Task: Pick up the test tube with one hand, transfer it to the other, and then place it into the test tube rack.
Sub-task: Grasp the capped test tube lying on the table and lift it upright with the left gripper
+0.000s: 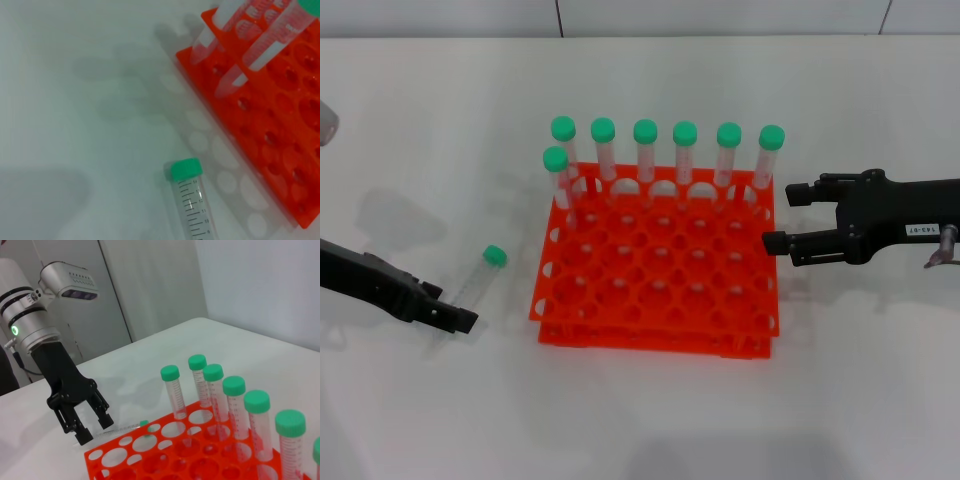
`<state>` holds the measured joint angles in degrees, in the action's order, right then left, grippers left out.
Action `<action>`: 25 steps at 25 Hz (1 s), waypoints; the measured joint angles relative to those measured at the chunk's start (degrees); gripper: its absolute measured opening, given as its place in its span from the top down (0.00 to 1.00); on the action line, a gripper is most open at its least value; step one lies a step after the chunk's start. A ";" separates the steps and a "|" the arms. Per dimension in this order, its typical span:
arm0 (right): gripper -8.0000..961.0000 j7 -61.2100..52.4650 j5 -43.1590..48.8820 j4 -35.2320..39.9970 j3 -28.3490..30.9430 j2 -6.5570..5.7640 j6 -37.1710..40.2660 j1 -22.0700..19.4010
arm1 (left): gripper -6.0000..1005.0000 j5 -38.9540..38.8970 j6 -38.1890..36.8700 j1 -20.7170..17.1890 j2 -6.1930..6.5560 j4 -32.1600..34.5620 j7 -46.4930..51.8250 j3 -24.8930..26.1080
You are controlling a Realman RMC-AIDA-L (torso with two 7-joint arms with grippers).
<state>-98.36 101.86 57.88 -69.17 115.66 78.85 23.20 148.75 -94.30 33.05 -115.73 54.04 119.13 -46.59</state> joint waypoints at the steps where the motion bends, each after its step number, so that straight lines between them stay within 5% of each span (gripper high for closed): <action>1: 0.15 0.01 0.00 -0.03 0.00 0.00 -0.01 0.00 | 0.23 0.00 0.01 0.00 -0.03 -0.02 -0.01 0.00; 25: 0.15 0.54 0.00 -0.06 0.00 0.00 -0.51 0.00 | 0.24 1.06 -0.10 0.78 0.32 0.02 0.11 -1.71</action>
<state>-97.82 101.86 57.83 -69.17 115.66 78.34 23.20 149.81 -94.39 33.83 -115.41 54.06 119.24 -48.31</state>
